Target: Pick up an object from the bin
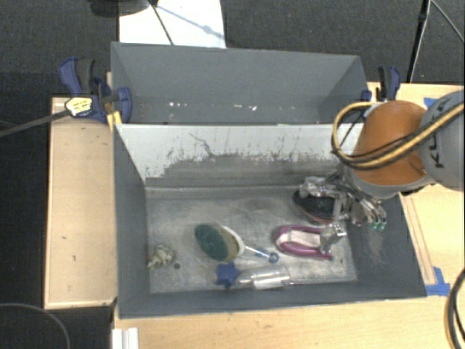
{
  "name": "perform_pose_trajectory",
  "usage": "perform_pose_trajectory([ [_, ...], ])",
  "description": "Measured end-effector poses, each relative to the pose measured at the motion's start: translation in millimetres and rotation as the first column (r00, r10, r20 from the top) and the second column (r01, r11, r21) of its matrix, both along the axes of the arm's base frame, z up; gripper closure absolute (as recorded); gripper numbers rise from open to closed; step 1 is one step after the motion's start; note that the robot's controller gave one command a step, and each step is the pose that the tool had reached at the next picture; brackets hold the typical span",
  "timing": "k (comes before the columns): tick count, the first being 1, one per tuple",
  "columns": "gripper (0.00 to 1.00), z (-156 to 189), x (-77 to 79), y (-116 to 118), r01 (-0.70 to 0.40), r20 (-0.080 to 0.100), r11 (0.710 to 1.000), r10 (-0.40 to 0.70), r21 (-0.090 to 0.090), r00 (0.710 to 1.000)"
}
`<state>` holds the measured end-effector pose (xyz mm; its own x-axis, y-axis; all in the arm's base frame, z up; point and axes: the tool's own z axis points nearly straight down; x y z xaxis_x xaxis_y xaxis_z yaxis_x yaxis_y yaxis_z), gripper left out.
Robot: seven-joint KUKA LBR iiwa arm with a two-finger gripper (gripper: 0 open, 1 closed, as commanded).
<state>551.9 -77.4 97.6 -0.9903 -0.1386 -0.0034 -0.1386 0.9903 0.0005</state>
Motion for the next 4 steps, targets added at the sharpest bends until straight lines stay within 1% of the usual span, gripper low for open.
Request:
perform_pose_trajectory([
  [1, 0.0, -13, 7.1, 2, -0.057, 0.001, 0.998, 0.057, -0.002, 0.998],
  [2, 1.0, -12, 6.3, -1, -0.057, -0.001, 0.998, 0.057, -0.005, 0.998],
  [3, 0.0, -13, 12.6, 3, -0.059, 0.034, 0.998, 0.059, -0.003, 0.998],
  [4, 0.0, 39, -50.0, 68, -0.303, 0.0, 0.953, 0.303, 0.001, 0.953],
])
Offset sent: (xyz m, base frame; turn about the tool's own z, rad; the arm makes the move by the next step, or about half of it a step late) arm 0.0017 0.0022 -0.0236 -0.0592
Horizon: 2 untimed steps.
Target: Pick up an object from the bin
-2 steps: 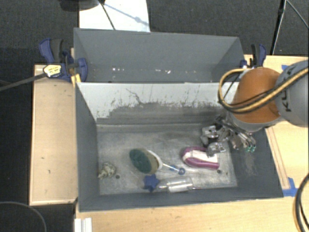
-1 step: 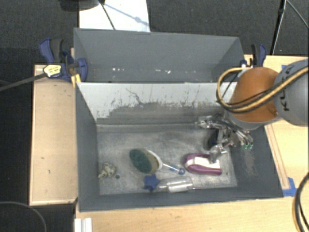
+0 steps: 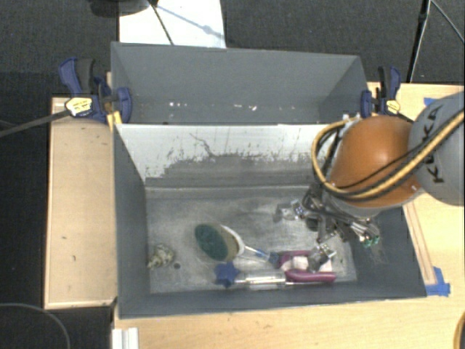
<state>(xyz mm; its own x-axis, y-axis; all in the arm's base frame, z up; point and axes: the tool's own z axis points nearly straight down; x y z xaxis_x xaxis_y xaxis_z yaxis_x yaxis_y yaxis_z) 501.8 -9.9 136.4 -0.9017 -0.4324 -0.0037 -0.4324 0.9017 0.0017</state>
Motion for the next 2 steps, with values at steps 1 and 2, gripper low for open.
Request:
perform_pose_trajectory([
  [1, 0.0, -54.7, -20.3, 0.3, -0.215, 0.018, 0.977, 0.215, -0.005, 0.976],
  [2, 1.0, -57.6, -25.5, 0.1, -0.218, 0.001, 0.976, 0.218, -0.002, 0.976],
])
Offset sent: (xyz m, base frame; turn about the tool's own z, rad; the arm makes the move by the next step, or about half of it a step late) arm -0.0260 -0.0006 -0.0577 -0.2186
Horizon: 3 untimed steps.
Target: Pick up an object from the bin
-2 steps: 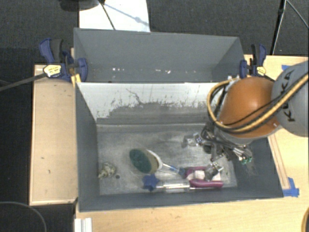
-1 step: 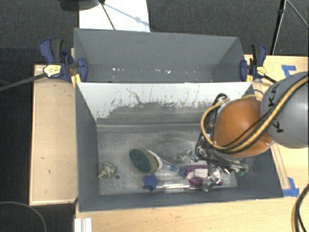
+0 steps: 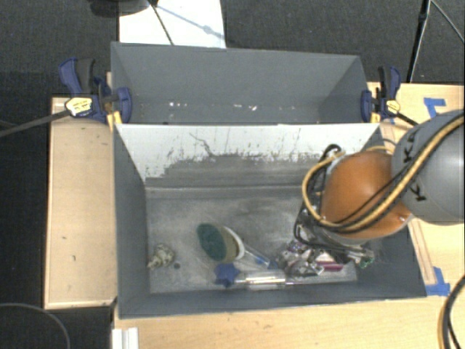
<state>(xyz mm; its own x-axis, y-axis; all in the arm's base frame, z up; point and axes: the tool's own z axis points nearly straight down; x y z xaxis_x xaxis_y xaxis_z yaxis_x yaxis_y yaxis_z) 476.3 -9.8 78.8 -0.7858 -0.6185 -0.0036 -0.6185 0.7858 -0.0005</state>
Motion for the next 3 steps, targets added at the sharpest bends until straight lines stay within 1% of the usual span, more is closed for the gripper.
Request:
perform_pose_trajectory([
  [1, 0.0, 3, 5.1, 1, -0.001, 0.019, 1.0, 0.001, 0.003, 1.0],
  [2, 0.0, 4, 19.8, -72, 0.074, 0.002, 0.997, -0.074, -0.004, 0.997],
  [3, 1.0, 3, 18.7, -67, 0.066, -0.002, 0.998, -0.066, -0.001, 0.998],
])
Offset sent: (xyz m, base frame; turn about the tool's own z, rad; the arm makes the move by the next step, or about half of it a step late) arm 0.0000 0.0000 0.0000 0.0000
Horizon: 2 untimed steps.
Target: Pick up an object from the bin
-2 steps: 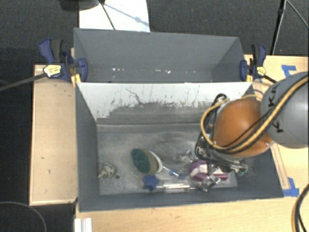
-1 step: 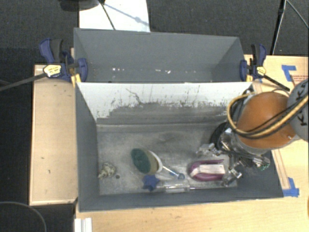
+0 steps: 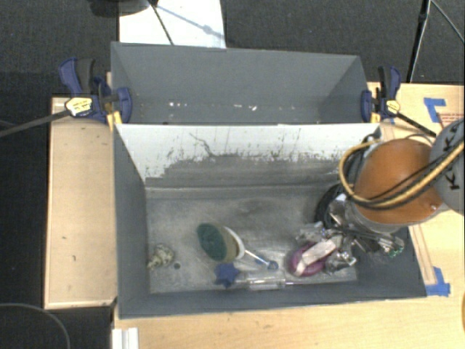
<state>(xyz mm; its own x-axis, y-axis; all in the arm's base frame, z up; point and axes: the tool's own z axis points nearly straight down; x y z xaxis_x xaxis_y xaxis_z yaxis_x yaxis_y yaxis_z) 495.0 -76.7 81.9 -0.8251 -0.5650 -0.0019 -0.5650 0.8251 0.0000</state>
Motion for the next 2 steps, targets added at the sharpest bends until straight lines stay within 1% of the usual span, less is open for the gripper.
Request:
perform_pose_trajectory([
  [1, 1.0, 100, 8.8, -10, -0.038, 0.007, 0.999, 0.038, -0.003, 0.999],
  [2, 1.0, 143, 8.8, -18, -0.02, 0.005, 1.0, 0.02, -0.002, 1.0],
])
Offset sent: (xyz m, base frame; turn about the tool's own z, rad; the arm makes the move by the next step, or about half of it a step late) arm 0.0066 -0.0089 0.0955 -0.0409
